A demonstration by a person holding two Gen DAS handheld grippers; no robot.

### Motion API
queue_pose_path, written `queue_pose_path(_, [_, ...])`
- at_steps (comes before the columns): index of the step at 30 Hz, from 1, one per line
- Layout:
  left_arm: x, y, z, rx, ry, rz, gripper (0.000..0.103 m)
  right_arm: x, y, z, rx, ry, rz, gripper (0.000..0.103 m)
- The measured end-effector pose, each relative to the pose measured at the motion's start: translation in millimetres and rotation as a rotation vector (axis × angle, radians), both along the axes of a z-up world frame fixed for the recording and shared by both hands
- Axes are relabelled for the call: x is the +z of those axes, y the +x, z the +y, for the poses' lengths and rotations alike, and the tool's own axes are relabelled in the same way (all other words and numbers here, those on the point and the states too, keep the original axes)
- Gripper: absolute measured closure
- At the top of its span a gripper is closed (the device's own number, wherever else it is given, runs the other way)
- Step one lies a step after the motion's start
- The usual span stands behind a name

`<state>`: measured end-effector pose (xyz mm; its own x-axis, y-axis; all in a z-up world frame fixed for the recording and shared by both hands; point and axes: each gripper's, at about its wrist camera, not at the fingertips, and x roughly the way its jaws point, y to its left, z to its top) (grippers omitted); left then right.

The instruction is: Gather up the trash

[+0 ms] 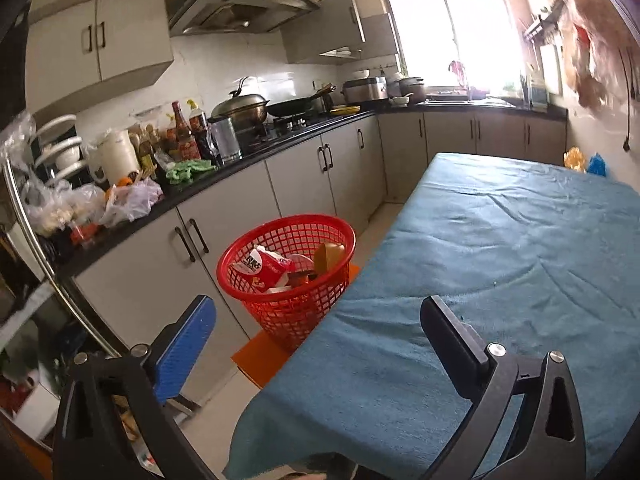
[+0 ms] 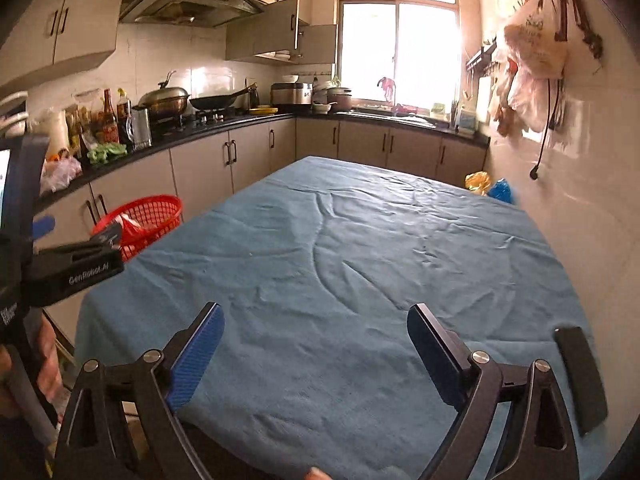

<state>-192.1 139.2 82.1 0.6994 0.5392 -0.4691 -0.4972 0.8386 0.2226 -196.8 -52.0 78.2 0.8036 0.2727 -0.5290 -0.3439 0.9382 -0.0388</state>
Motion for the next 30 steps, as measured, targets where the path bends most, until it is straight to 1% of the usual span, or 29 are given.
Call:
queue_pose_path(4, [-5.5,0.1,-4.7,-0.034,-0.003,0.011,0.001,-3.8,3.0,3.9,-0.007,-0.012,0.016,0.008])
queue_pose_path(10, [-9.4,-0.8,-0.7,-0.05,-0.023,0.015,0.001,-7.1,5.7,15.1,0.001,-0.037,0.026,0.007])
queue_pose_path(20, [-17.4,-0.8,9.4,-0.055,-0.064,0.026,0.001,-10.9,9.9,25.5,0.019,-0.06,0.049,0.007])
queue_pose_path(30, [-21.0,-0.3,10.4,-0.051,-0.069,0.033,0.001,-13.3,11.0,28.0,0.026,-0.064,0.059,0.007])
